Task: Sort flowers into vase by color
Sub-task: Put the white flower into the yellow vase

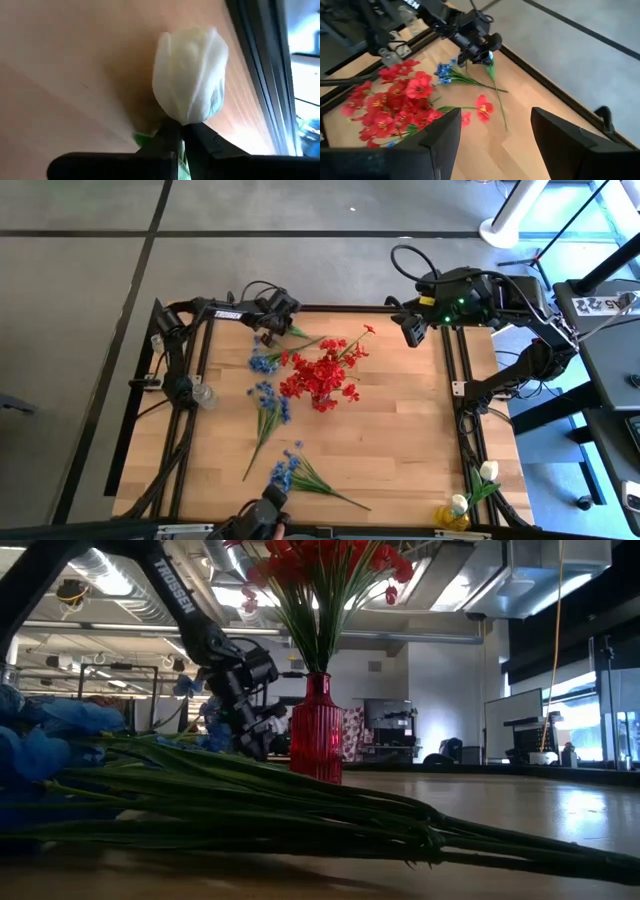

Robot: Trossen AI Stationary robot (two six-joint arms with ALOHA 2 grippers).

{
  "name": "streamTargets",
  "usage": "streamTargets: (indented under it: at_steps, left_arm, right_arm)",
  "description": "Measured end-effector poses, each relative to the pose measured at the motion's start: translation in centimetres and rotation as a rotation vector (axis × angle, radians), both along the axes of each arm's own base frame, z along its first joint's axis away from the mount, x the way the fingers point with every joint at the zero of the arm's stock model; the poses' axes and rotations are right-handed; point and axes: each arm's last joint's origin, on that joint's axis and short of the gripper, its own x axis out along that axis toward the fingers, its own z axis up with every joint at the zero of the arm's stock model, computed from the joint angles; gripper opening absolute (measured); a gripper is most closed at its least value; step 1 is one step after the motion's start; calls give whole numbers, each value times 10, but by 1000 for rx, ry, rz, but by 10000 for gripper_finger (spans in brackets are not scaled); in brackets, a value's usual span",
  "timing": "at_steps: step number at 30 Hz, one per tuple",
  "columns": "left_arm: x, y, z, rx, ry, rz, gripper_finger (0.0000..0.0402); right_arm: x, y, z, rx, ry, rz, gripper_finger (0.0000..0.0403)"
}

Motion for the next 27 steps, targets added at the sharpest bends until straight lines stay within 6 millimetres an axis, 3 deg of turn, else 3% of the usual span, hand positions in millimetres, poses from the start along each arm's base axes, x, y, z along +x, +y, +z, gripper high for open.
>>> streamTargets:
  at_steps: [3, 8, 13, 17, 21, 27]
  left_arm:
    - [-6, -1, 27, 92, -2, 1, 6]
    - [-20, -14, 110, 399, -43, -66, 3]
    - [-49, -52, 209, 874, -50, -175, 2]
    - [-69, -95, 265, 1198, -111, -309, 2]
    - [-78, -135, 294, 1419, -165, -454, 1]
    - [-65, -186, 304, 1607, -265, -745, 1]
  right_arm:
    - [3, 0, 3, -31, -22, 52, 239]
    - [9, 0, 11, -129, -87, 130, 239]
    - [15, 0, 23, -229, -188, 190, 239]
    - [23, -1, 30, -261, -262, 221, 239]
    - [44, -2, 27, -263, -291, 273, 239]
    - [94, -4, 13, -184, -371, 379, 239]
